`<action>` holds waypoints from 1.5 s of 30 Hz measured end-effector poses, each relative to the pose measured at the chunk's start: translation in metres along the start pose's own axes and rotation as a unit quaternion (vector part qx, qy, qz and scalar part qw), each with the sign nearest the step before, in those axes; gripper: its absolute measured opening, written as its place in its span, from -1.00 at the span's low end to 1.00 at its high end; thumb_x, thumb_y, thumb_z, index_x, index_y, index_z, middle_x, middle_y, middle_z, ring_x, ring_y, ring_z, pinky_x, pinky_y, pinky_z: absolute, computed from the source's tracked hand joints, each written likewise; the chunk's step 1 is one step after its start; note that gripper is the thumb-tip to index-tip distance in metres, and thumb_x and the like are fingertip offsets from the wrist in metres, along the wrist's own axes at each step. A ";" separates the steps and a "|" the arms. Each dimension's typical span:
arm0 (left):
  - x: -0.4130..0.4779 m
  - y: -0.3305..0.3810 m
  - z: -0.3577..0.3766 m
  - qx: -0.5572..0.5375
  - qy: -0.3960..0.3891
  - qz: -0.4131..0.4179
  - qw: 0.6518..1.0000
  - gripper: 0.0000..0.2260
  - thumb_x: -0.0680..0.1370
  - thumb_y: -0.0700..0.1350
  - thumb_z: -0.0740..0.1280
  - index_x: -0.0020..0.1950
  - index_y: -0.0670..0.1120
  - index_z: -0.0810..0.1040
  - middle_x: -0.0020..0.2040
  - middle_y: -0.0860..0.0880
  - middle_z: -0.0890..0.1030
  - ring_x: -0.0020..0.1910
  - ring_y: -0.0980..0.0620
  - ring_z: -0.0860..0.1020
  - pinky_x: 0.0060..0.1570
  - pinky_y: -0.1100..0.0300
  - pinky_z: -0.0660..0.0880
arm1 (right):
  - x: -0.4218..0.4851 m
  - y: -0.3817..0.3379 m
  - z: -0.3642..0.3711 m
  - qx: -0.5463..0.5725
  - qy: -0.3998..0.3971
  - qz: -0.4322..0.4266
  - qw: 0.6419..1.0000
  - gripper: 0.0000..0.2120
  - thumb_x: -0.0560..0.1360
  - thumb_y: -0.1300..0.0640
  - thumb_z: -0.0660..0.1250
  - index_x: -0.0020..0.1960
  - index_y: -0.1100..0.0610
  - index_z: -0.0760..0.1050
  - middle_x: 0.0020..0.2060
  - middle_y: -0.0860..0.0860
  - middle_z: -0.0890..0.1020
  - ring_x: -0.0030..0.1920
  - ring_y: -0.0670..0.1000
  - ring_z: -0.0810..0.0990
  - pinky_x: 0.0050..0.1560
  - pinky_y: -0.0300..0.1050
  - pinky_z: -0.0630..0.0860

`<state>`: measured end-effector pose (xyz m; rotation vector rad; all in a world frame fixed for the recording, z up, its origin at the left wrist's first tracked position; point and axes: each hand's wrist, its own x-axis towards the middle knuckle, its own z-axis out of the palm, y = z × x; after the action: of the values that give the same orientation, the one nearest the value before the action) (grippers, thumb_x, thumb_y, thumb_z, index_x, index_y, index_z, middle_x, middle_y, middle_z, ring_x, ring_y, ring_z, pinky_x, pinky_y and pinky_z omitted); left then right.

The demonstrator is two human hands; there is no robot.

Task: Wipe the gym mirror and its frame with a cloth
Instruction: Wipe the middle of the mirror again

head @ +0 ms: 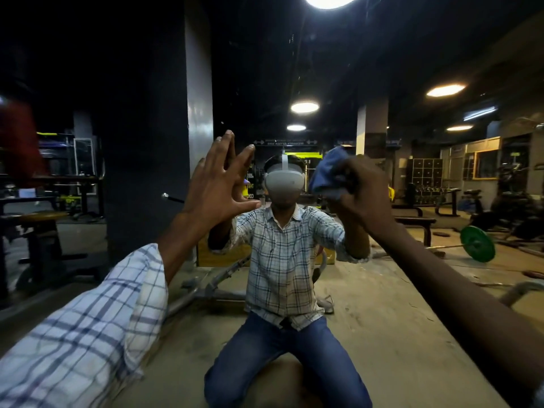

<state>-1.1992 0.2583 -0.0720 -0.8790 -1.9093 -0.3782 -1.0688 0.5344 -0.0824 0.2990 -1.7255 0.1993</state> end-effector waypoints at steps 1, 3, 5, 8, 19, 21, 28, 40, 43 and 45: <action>0.000 -0.001 0.001 -0.001 -0.003 0.002 1.000 0.07 0.36 0.42 0.49 0.70 0.18 -0.03 0.70 -0.07 -0.22 0.68 -0.14 -0.15 0.56 -0.26 0.10 | -0.003 0.000 0.003 -0.009 -0.064 -0.030 0.997 -0.71 0.43 0.15 0.49 0.13 0.07 0.54 0.01 0.02 0.55 -0.04 -0.05 0.52 -0.04 -0.14 0.54; 0.000 -0.003 0.001 -0.006 -0.006 0.005 1.000 0.08 0.36 0.41 0.50 0.70 0.18 -0.03 0.70 -0.07 -0.23 0.68 -0.13 -0.16 0.58 -0.27 0.12 | 0.002 0.003 -0.007 -0.023 -0.117 -0.049 0.992 -0.72 0.43 0.10 0.43 0.12 0.10 0.53 0.02 0.04 0.55 -0.03 -0.04 0.52 -0.05 -0.17 0.54; 0.000 -0.005 0.000 -0.008 -0.008 0.007 1.000 0.09 0.35 0.40 0.51 0.70 0.17 -0.03 0.70 -0.06 -0.24 0.68 -0.13 -0.16 0.57 -0.28 0.14 | 0.009 0.010 -0.018 -0.036 -0.039 0.001 0.999 -0.69 0.44 0.01 0.37 0.11 0.16 0.53 0.03 0.07 0.55 -0.01 -0.08 0.47 -0.01 -0.39 0.43; 0.000 -0.007 0.000 -0.005 -0.007 0.012 1.000 0.09 0.36 0.42 0.50 0.70 0.15 -0.02 0.70 -0.07 -0.23 0.68 -0.13 -0.14 0.57 -0.28 0.16 | 0.006 0.007 -0.010 -0.036 0.112 0.096 0.988 -0.69 0.46 0.06 0.40 0.14 0.19 0.53 0.05 0.11 0.57 0.02 -0.10 0.47 0.04 -0.38 0.45; -0.005 -0.031 -0.001 0.023 0.001 0.026 0.999 0.04 0.38 0.48 0.41 0.70 0.16 -0.02 0.70 -0.08 -0.23 0.68 -0.13 -0.14 0.57 -0.27 0.07 | 0.000 -0.011 0.013 -0.015 0.068 0.066 0.995 -0.70 0.47 0.06 0.41 0.15 0.15 0.52 0.06 0.03 0.54 0.04 -0.11 0.49 0.11 -0.19 0.55; -0.006 -0.034 -0.001 0.010 0.005 0.026 1.000 0.04 0.38 0.46 0.43 0.70 0.16 -0.01 0.70 -0.07 -0.23 0.68 -0.13 -0.15 0.57 -0.27 0.10 | -0.005 -0.027 0.023 -0.007 -0.073 -0.007 0.997 -0.70 0.44 0.06 0.46 0.13 0.11 0.52 0.07 0.00 0.55 0.04 -0.06 0.53 0.07 -0.18 0.57; -0.004 -0.065 -0.015 0.006 0.017 0.005 1.000 0.00 0.38 0.42 0.47 0.69 0.14 0.09 0.71 -0.08 -0.14 0.68 -0.15 -0.11 0.57 -0.28 0.02 | 0.030 -0.029 0.035 -0.014 0.197 0.203 0.959 -0.70 0.46 0.15 0.40 0.17 0.19 0.53 0.09 0.05 0.56 0.08 -0.10 0.53 0.20 -0.08 0.56; -0.017 -0.112 -0.024 0.010 0.027 0.015 0.999 0.01 0.37 0.40 0.49 0.69 0.12 0.11 0.70 -0.15 -0.13 0.68 -0.19 -0.07 0.56 -0.24 0.04 | 0.084 -0.068 0.061 -0.041 0.137 0.115 0.983 -0.73 0.49 0.16 0.43 0.16 0.19 0.53 0.06 0.00 0.53 0.00 -0.21 0.42 0.04 -0.39 0.45; -0.016 -0.116 -0.026 0.004 0.026 0.015 1.000 0.01 0.37 0.41 0.50 0.68 0.13 0.11 0.70 -0.15 -0.15 0.68 -0.19 -0.09 0.56 -0.27 0.02 | 0.073 -0.092 0.086 -0.040 -0.068 -0.019 0.997 -0.74 0.47 0.05 0.45 0.08 0.16 0.53 0.01 0.02 0.55 -0.04 -0.10 0.48 -0.04 -0.31 0.45; -0.016 -0.119 -0.026 -0.001 0.029 0.021 0.999 0.01 0.37 0.41 0.50 0.68 0.11 0.12 0.70 -0.16 -0.14 0.68 -0.20 -0.09 0.56 -0.27 0.04 | 0.078 -0.094 0.088 -0.036 -0.093 -0.029 0.995 -0.74 0.45 0.04 0.45 0.05 0.14 0.51 -0.01 0.04 0.55 -0.05 -0.07 0.49 -0.06 -0.28 0.46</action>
<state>-1.2629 0.1535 -0.0608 -0.8993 -1.8342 -0.3775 -1.1347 0.4115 -0.0244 0.3221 -1.9016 0.0680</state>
